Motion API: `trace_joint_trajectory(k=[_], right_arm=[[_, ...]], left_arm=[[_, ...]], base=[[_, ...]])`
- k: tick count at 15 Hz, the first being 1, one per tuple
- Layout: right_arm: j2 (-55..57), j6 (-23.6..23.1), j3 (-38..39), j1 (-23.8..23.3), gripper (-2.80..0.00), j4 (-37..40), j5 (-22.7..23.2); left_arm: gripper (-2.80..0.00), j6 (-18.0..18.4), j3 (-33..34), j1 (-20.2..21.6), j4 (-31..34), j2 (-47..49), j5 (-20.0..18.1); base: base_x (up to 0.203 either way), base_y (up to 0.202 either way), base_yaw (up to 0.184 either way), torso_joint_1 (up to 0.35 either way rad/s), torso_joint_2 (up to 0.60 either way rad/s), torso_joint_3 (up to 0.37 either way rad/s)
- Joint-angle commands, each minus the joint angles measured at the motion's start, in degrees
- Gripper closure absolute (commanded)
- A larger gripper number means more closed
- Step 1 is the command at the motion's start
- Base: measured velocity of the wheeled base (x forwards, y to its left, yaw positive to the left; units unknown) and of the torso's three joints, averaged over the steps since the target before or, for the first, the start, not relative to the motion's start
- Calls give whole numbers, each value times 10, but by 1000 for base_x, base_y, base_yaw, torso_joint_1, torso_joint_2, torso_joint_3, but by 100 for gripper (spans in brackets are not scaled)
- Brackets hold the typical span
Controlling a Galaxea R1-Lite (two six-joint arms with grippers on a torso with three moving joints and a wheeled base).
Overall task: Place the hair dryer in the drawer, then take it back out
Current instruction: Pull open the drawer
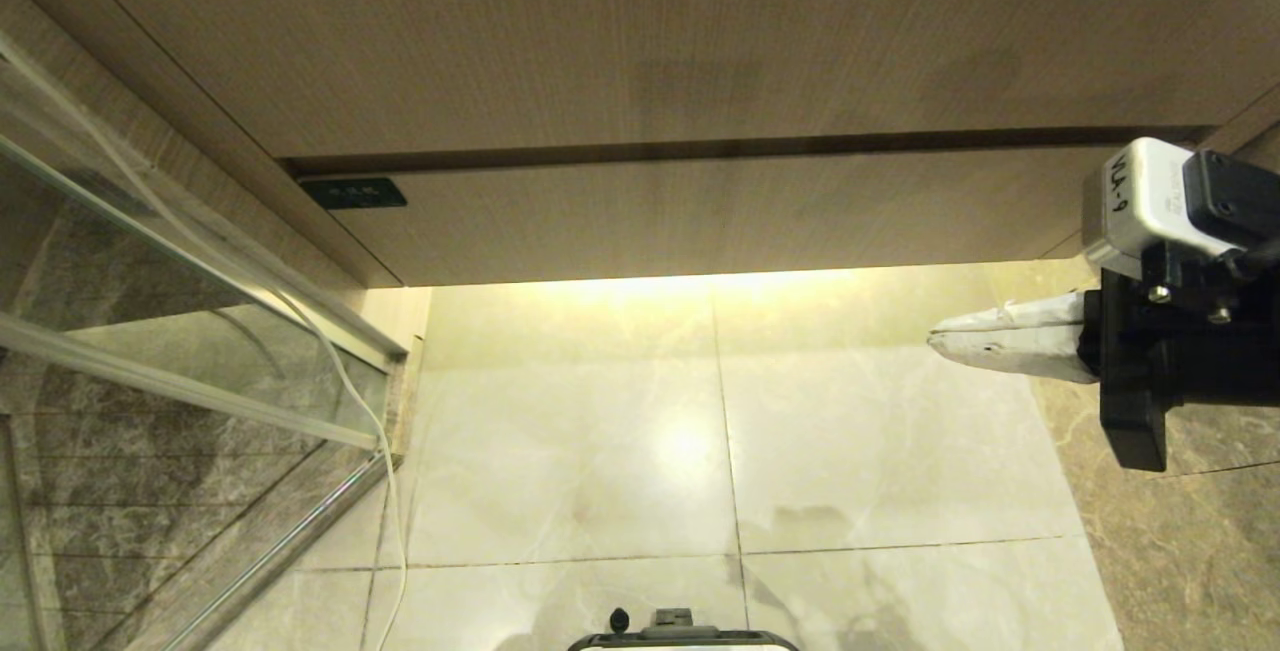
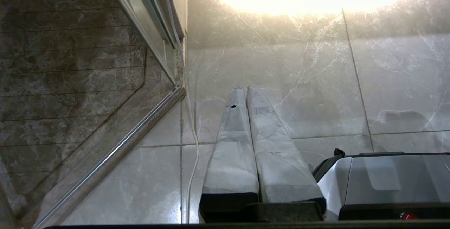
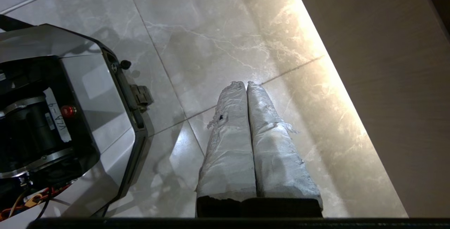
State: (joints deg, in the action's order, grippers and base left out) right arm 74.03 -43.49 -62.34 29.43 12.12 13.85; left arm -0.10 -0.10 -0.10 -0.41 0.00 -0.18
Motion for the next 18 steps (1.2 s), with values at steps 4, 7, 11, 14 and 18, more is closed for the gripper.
trace_joint_trajectory(k=[4, 7, 11, 14, 18], right_arm=[[36, -4, 5, -18, 0, -40, -2], [72, -2, -2, -19, -225, -60, -4], [116, 1, -5, -21, -280, -73, -2], [145, -5, -13, -37, -280, -124, -2], [176, -93, -23, -60, -280, -222, -17]], left_arm=[[0, 0, 0, 0, 0, 1, 0], [0, -1, 0, 0, 0, 1, 0], [0, 0, 0, 0, 0, 1, 0], [0, 0, 0, 0, 0, 1, 0], [0, -1, 0, 0, 0, 1, 0]], base=[[0, 0, 0, 0, 0, 0], [0, 0, 0, 0, 0, 0], [0, 0, 0, 0, 0, 0], [0, 0, 0, 0, 0, 0], [0, 0, 0, 0, 0, 0]])
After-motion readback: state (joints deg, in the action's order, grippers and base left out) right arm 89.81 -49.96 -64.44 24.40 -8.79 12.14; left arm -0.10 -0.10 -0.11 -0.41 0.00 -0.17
